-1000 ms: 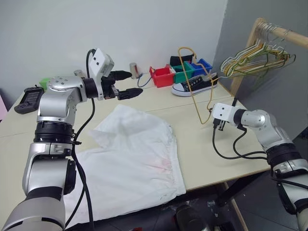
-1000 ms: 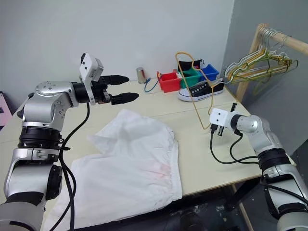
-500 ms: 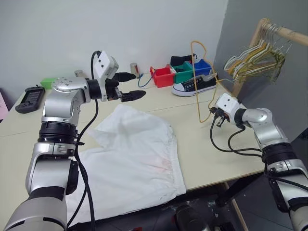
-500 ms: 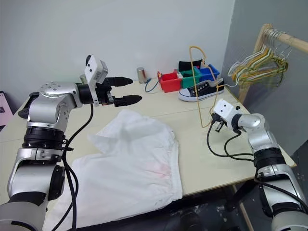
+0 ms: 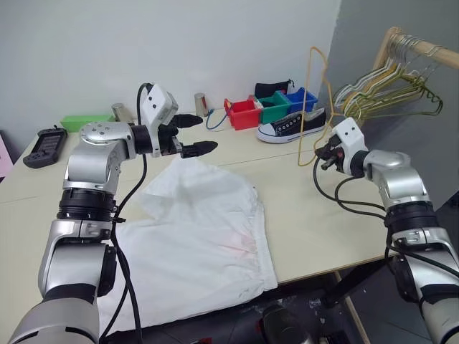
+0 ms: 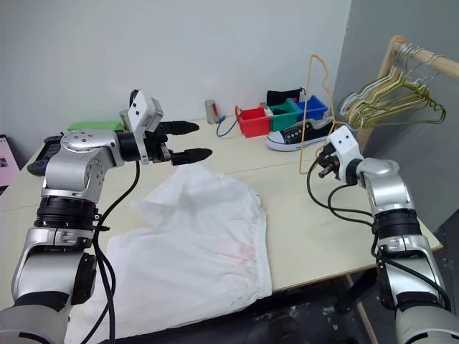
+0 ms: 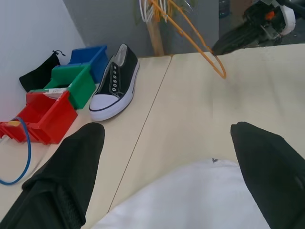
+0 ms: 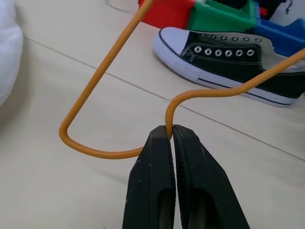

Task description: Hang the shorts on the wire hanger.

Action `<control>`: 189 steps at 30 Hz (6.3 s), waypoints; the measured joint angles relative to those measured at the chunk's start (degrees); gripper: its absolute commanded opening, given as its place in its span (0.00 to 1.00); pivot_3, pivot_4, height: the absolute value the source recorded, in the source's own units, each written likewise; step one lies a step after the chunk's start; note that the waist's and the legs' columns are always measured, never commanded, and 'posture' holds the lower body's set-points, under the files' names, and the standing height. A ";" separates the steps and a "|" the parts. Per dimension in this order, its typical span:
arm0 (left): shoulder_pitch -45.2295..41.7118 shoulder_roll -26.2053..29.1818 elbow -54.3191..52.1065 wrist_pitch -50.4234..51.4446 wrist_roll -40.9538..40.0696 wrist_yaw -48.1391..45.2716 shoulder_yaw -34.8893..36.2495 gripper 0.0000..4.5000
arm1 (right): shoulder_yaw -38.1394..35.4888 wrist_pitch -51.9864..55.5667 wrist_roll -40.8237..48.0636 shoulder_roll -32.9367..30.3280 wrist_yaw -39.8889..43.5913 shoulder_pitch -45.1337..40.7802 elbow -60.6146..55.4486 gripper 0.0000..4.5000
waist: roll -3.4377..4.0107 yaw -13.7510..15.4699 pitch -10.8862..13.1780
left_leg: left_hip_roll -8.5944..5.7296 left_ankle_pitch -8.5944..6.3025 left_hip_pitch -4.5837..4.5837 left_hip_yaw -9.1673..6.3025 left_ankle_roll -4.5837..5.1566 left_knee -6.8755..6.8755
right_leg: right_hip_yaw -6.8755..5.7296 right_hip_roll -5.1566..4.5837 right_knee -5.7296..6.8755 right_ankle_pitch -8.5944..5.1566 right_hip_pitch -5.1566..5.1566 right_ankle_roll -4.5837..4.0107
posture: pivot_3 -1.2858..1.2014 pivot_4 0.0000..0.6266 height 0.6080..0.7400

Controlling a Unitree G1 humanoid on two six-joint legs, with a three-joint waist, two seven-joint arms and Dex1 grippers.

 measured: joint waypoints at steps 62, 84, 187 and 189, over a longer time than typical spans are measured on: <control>-7.17 2.71 11.83 12.52 -3.51 -18.65 -1.46 1.00 | 37.14 -72.28 -55.90 -16.95 -37.09 -7.46 3.22 0.01 | 0.01 1.17 -0.01 | -0.02 0.03 -0.22 0.04 0.04 0.05 | 0.15 0.05 0.01 0.05 -0.23 0.09 | 0.39 0.00 1.00; 5.98 5.68 -6.31 22.15 -2.29 -17.98 -11.57 0.67 | 37.20 -75.18 -63.10 -13.06 -40.13 -13.53 9.89 0.00 | 0.01 1.25 -0.02 | -0.03 0.04 -0.09 -0.03 0.04 0.05 | 0.17 0.06 0.08 0.05 -0.14 0.05 | 0.39 0.00 1.00; 8.82 1.70 -10.66 -31.83 26.70 13.84 -13.05 0.38 | 19.78 -33.43 -18.36 -6.97 11.67 -0.76 -3.09 0.00 | -0.10 1.28 -0.23 | -0.03 0.04 -0.19 -0.12 0.04 0.10 | 0.04 0.05 0.09 0.05 -0.14 0.07 | 0.40 0.00 1.00; 8.76 2.29 -10.76 -32.79 24.86 12.49 -12.62 0.50 | 19.66 -32.92 -18.28 -6.97 12.06 -0.76 -3.06 0.00 | -0.10 1.28 -0.23 | -0.03 0.03 -0.19 -0.12 0.04 0.10 | 0.04 0.06 0.09 0.05 -0.14 0.07 | 0.40 0.00 1.00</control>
